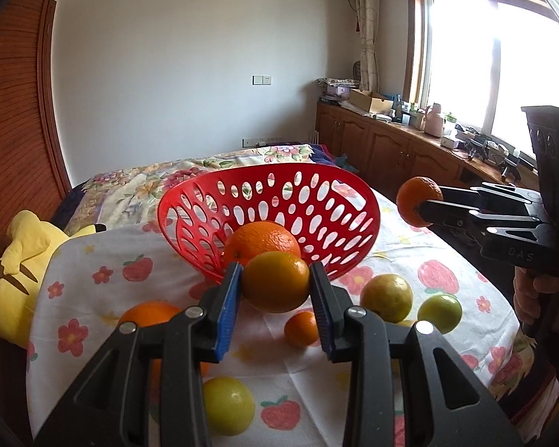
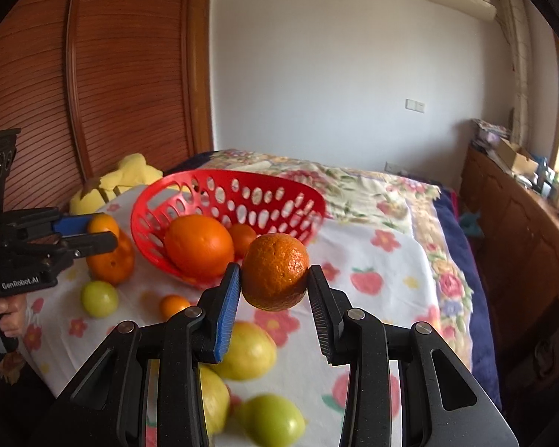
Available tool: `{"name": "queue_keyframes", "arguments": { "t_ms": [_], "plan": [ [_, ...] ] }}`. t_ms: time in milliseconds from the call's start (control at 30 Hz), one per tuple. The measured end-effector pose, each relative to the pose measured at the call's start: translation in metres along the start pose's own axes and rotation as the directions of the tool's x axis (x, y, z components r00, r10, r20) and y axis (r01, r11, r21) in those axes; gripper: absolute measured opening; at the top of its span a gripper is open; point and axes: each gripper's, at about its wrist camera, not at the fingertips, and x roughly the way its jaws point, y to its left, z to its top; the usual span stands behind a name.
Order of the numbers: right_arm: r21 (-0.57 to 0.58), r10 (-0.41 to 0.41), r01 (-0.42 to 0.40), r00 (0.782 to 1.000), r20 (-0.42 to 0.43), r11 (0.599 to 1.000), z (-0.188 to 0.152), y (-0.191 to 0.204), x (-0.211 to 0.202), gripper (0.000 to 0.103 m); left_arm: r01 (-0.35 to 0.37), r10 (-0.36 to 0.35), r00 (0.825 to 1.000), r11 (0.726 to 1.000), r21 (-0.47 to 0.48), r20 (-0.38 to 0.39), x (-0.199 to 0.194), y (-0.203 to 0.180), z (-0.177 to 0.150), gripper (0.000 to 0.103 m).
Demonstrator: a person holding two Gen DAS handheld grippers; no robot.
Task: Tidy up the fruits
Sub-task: 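Carry the tangerine into the red basket with right tool while left tool drops the small orange in, then open and withdraw both tools from the red basket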
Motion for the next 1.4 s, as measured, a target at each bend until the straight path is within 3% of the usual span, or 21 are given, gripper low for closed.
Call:
{"name": "queue_keyframes", "arguments": {
  "t_ms": [467,633,867,1067,1400],
  "plan": [
    [-0.091,0.04,-0.049,0.995,-0.095,0.995,0.015,0.034,0.051,0.036,0.0,0.0,1.0,1.0,-0.015,-0.007,0.018,0.02,0.007,0.034],
    [-0.07,0.086,-0.097,0.986,-0.144,0.993,0.016,0.038,0.063,0.036,-0.005,0.005,1.0,1.0,-0.02,-0.013,0.023,0.025,0.01,0.034],
    [-0.087,0.079,-0.096,0.98,-0.183,0.992,0.014,0.046,0.075,0.037,-0.012,0.012,1.0,0.999,-0.034,-0.022,0.03,0.032,0.013,0.035],
    [-0.069,0.116,-0.131,0.974,-0.195,0.989,0.012,0.049,0.076,0.038,-0.026,0.025,0.999,0.999,-0.035,-0.021,0.035,0.036,0.018,0.035],
    [-0.06,0.109,-0.119,0.982,-0.155,0.991,0.005,0.046,0.056,0.038,-0.03,0.028,0.998,0.999,-0.038,-0.049,0.052,0.042,0.024,0.035]
  ]
}}
